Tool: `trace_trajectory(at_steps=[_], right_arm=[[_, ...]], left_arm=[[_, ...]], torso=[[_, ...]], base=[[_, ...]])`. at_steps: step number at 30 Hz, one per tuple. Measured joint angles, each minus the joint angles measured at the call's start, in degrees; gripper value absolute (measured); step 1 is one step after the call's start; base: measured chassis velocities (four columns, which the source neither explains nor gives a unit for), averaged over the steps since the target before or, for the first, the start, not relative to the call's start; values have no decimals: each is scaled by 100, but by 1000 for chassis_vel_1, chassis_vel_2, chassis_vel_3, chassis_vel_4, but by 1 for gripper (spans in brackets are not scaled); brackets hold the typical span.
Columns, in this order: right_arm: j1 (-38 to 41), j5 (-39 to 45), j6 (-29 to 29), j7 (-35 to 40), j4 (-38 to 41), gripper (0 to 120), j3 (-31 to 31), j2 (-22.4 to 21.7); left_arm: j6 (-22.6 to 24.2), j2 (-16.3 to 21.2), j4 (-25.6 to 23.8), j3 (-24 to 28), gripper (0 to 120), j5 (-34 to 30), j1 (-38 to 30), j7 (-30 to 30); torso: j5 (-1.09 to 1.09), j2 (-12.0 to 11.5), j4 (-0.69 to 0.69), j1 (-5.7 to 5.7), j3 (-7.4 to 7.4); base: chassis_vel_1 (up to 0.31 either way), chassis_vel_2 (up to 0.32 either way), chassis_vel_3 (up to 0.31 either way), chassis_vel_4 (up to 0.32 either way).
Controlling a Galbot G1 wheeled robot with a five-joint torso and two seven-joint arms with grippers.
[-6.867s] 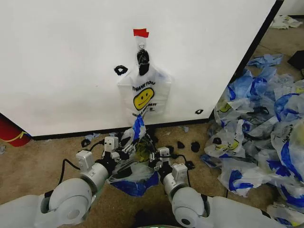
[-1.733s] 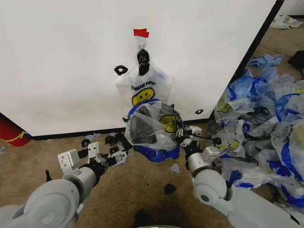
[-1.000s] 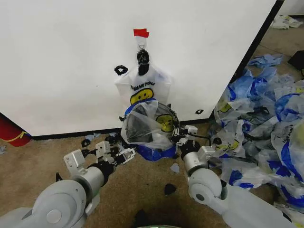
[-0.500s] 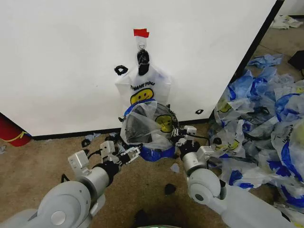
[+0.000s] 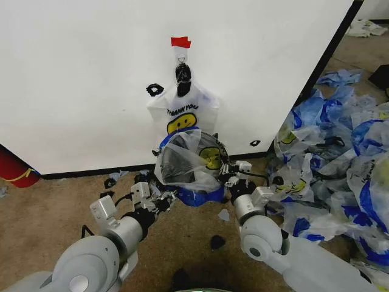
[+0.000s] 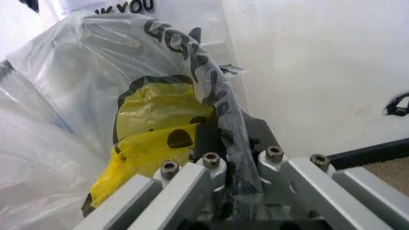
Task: Pick up the garbage bag from the wall and place it over the trash bin.
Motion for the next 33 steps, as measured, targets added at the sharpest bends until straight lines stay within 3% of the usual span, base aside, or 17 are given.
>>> trace_trajectory(at_steps=[3,5,19,27,33], right_arm=[[-30,-1,6,3,8,0,17,20],[-40,-1,8,9,16,0,24,26],[-218,151,51,180,257,0,214,191],[-304,249,50,229,388,0,258,219],[-397,361,55,233,529,0,312,221]], left_arm=[[-4,-13,0,0,1,26,48,17],[-5,-14,0,0,0,39,65,22],[-29,8,0,-99,0,612,894,115],[-49,-222,21,-88,0,1043,1244,208],[-97,-425,390,44,0,1355,1307,333]], torso=[[0,0,0,0,0],[0,0,0,0,0],[0,0,0,0,0],[0,0,0,0,0],[-1,0,0,0,0]], base=[[0,0,0,0],[0,0,0,0],[0,0,0,0],[0,0,0,0],[0,0,0,0]])
